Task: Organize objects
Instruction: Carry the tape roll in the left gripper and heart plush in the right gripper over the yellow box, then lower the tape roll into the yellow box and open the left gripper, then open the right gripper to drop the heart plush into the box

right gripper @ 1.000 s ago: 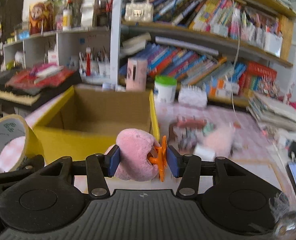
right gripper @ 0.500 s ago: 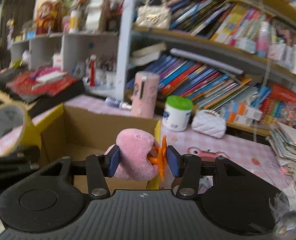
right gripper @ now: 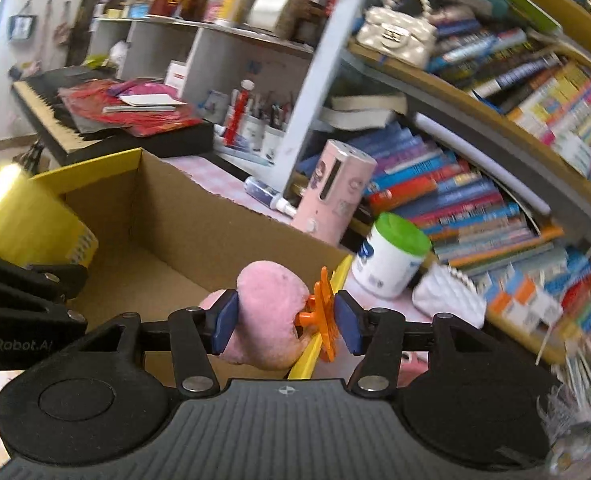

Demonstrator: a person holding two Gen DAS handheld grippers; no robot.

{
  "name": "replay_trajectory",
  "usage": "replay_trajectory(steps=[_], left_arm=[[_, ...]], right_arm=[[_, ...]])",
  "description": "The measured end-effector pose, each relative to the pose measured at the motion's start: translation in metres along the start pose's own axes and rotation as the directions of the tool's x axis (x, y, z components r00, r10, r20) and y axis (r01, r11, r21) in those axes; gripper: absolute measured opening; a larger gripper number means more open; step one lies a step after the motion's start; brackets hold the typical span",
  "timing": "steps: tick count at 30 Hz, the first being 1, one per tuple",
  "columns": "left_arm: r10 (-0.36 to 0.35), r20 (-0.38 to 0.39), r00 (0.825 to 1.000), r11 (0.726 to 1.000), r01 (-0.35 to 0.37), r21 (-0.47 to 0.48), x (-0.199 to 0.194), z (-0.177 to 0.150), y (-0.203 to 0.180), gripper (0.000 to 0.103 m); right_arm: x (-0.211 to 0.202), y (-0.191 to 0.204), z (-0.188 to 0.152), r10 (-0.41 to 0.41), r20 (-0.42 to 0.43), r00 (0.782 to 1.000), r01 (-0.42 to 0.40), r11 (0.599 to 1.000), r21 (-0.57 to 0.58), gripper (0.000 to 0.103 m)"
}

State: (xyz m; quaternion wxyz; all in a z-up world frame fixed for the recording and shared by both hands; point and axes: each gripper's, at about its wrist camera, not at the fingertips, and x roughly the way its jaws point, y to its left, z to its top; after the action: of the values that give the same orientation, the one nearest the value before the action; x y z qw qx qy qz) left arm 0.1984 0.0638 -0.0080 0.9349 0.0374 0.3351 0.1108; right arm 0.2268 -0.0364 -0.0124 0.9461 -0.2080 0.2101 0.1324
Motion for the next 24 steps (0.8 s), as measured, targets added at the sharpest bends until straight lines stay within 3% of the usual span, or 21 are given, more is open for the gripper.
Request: replay_trajectory(steps=[14, 19, 24], left_arm=[[0.017, 0.007, 1.0, 1.0, -0.017, 0.021, 0.01, 0.004, -0.014, 0.086], [0.02, 0.041, 0.999, 1.0, -0.019, -0.021, 0.0, 0.005, -0.01, 0.089], [0.024, 0.093, 0.995, 0.995, -0.014, -0.097, -0.018, 0.006, 0.005, 0.093]], right_arm=[[0.035, -0.013, 0.007, 0.104, 0.024, 0.994, -0.096, 0.971, -0.219, 0.052], [0.035, -0.012, 0.01, 0.148, 0.001, 0.989, -0.143, 0.96, -0.239, 0.07], [0.019, -0.013, 0.014, 0.168, 0.009, 0.986, -0.165, 0.977, -0.138, 0.078]])
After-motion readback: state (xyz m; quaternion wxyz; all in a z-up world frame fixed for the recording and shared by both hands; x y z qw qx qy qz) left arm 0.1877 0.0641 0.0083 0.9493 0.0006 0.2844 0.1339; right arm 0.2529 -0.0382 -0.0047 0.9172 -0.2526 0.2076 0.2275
